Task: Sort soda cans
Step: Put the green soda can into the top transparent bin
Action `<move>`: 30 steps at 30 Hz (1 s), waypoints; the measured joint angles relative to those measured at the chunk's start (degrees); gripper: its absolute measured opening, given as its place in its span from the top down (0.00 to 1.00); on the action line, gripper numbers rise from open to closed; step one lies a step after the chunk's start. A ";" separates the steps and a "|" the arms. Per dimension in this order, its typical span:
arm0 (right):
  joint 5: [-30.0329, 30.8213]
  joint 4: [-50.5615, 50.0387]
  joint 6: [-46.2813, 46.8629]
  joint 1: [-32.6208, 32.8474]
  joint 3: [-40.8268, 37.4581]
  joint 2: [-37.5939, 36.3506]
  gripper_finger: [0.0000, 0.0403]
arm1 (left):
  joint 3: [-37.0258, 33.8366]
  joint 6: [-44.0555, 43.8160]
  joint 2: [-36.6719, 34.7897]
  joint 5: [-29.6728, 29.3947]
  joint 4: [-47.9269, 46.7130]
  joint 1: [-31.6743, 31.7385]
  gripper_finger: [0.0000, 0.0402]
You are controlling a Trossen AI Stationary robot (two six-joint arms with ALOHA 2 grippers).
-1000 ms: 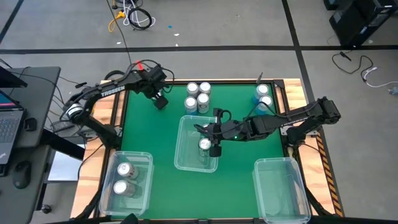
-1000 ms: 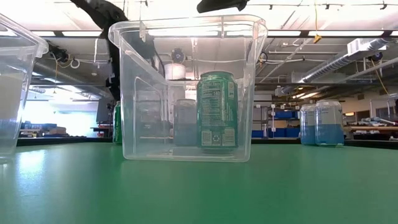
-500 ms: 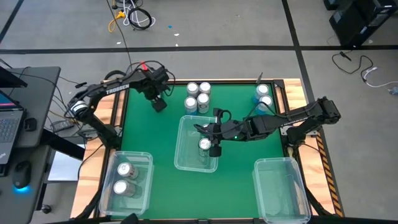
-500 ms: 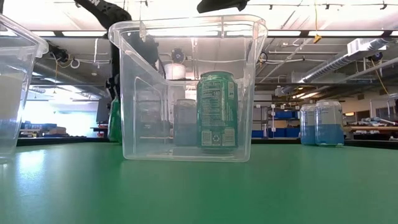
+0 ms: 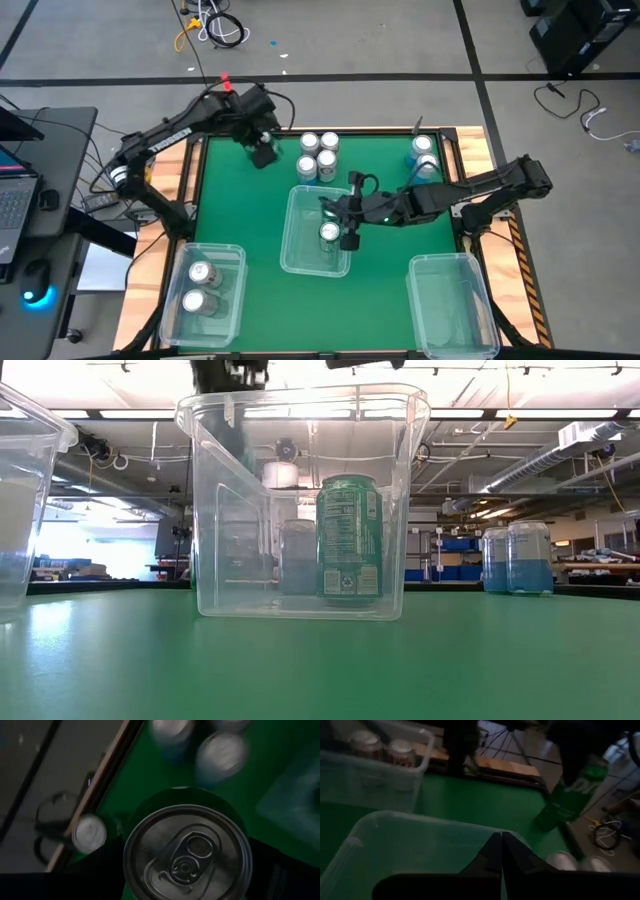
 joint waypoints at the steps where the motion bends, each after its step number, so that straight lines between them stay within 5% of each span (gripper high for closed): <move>1: 1.25 -0.62 0.35 0.02 0.00 -0.78 1.00 | 1.81 -0.46 -0.01 -0.03 -0.79 -1.31 0.27; 8: 10.12 -7.80 2.75 -0.10 0.00 -6.47 1.00 | 7.44 -2.94 0.03 -0.68 -2.15 -13.23 0.27; 16: 11.60 -10.66 4.07 -0.24 0.00 -9.23 1.00 | 8.58 -7.23 1.99 -0.64 -1.24 -24.31 0.27; 30: 11.60 -11.52 5.35 -0.26 -1.17 -8.64 1.00 | 8.58 -3.54 15.27 -0.11 -0.02 -25.80 0.27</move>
